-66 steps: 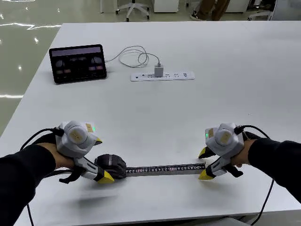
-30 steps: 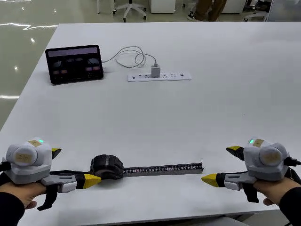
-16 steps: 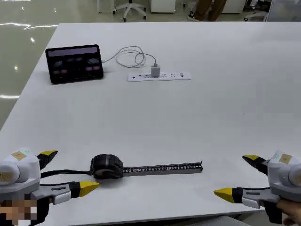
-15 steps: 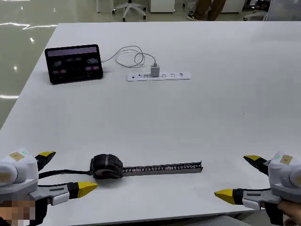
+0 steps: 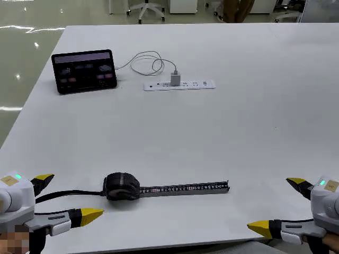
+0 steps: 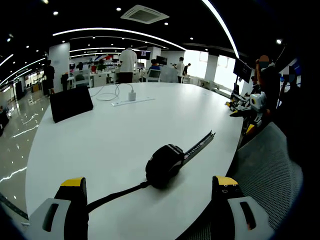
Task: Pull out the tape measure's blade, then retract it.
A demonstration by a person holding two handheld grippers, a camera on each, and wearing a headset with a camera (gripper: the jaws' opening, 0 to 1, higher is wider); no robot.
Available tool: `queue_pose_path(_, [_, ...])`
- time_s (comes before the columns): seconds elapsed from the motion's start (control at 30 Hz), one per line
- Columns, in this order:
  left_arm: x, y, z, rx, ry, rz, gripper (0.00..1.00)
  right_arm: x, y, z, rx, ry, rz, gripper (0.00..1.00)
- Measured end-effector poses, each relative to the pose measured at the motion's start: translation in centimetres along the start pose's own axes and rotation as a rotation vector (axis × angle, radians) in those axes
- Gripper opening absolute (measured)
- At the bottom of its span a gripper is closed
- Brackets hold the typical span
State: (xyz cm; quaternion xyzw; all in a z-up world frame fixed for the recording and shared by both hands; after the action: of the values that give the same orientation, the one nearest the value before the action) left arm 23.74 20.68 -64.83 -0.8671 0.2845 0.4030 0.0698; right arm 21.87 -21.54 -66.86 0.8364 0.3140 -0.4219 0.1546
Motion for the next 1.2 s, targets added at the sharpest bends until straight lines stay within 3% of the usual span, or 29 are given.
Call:
queue_pose_path(0.6, [0.2,-0.2,0.2,0.012,-0.017,0.002,1.0,-0.5,0.0,0.4,-0.003,-0.007,0.008,1.0])
queue_pose_path(0.8, [0.7,0.1,-0.6,-0.003,-0.008,-0.007,1.0,-0.6,-0.1,-0.3,-0.007,-0.001,0.005,1.0])
queue_pose_path(0.87, [1.1,0.6,-0.4,-0.015,-0.015,0.009,1.0,-0.5,-0.2,-0.5,-0.017,-0.003,0.003,1.0])
queue_pose_path(1.03, [1.7,1.0,-0.5,-0.031,-0.026,-0.023,1.0,-0.4,-0.2,-1.3,-0.051,0.003,-0.001,1.0])
queue_pose_path(1.2, [2.6,1.6,-0.7,-0.04,-0.07,-0.036,1.0,0.0,-0.5,-1.8,-0.082,-0.012,-0.008,1.0])
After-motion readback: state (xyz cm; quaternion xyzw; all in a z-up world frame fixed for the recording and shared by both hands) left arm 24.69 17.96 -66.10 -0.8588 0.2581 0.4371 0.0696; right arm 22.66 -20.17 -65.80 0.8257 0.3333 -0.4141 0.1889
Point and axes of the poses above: the centre of the closed fingertips' face, and the gripper's own axes: x roughly forward along the fingers, y roughly to its right, z roughly out of its underside, the point moved 1 cm from there along -x, roughly backward along the fingers, and after that the axes turned 15 degrees about -y, right-handed, at the moved point
